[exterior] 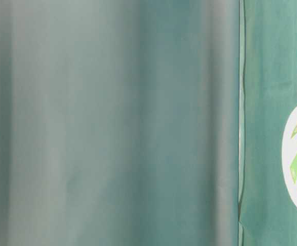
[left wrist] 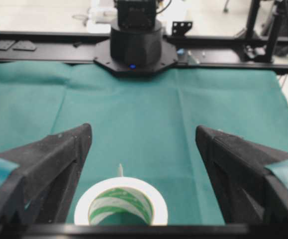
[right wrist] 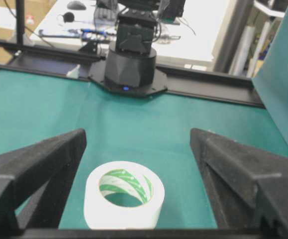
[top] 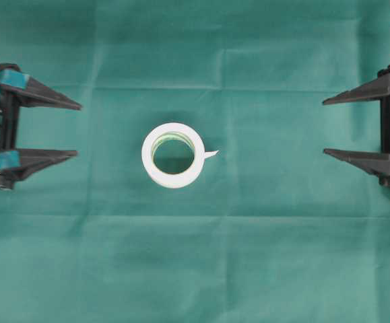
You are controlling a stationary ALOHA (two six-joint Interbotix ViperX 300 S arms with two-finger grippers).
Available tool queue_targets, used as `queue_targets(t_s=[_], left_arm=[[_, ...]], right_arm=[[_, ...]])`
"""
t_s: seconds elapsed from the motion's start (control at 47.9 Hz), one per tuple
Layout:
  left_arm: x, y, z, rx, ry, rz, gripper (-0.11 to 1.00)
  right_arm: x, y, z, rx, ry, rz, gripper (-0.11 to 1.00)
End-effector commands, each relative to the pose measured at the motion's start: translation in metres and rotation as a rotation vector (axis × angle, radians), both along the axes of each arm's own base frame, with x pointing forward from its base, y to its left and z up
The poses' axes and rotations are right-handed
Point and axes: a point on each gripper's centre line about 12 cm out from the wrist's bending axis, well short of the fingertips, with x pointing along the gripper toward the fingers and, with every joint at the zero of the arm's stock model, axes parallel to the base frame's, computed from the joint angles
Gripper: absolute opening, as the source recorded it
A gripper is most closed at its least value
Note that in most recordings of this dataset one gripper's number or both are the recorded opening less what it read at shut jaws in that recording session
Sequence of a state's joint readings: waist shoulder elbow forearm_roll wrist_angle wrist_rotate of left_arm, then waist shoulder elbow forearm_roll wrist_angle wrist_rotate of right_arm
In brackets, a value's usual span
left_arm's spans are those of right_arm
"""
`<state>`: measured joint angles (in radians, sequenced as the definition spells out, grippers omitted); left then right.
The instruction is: Peel off the duct tape with your right arm.
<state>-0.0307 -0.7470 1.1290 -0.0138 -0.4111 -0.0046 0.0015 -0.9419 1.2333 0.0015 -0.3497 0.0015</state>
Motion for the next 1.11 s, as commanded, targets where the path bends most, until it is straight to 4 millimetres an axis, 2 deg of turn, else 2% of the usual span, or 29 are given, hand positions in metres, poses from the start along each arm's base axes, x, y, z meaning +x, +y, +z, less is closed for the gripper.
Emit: queue_targets(t_s=[0.0, 0.501, 0.731, 0.898, 1.086], left_arm=[[0.015, -0.001, 0.01, 0.001, -0.021, 0.0, 0.97], [0.082, -0.003, 0.011, 0.012, 0.02, 0.0, 0.97], [0.103, -0.003, 0.008, 0.011, 0.05, 0.001, 0.97], [0.113, -0.005, 0.005, 0.008, 0.17, -0.004, 0.97], [0.128, -0.013, 0.0, 0.018, 0.406, -0.029, 0.97]], right_arm=[[0.004, 0.001, 0.008, -0.001, -0.028, 0.003, 0.81], [0.004, 0.001, 0.01, -0.001, -0.04, 0.003, 0.81], [0.004, 0.001, 0.009, -0.003, -0.037, 0.003, 0.81], [0.004, 0.001, 0.01, -0.003, -0.037, 0.003, 0.81], [0.004, 0.001, 0.01, 0.0, -0.035, 0.003, 0.81]])
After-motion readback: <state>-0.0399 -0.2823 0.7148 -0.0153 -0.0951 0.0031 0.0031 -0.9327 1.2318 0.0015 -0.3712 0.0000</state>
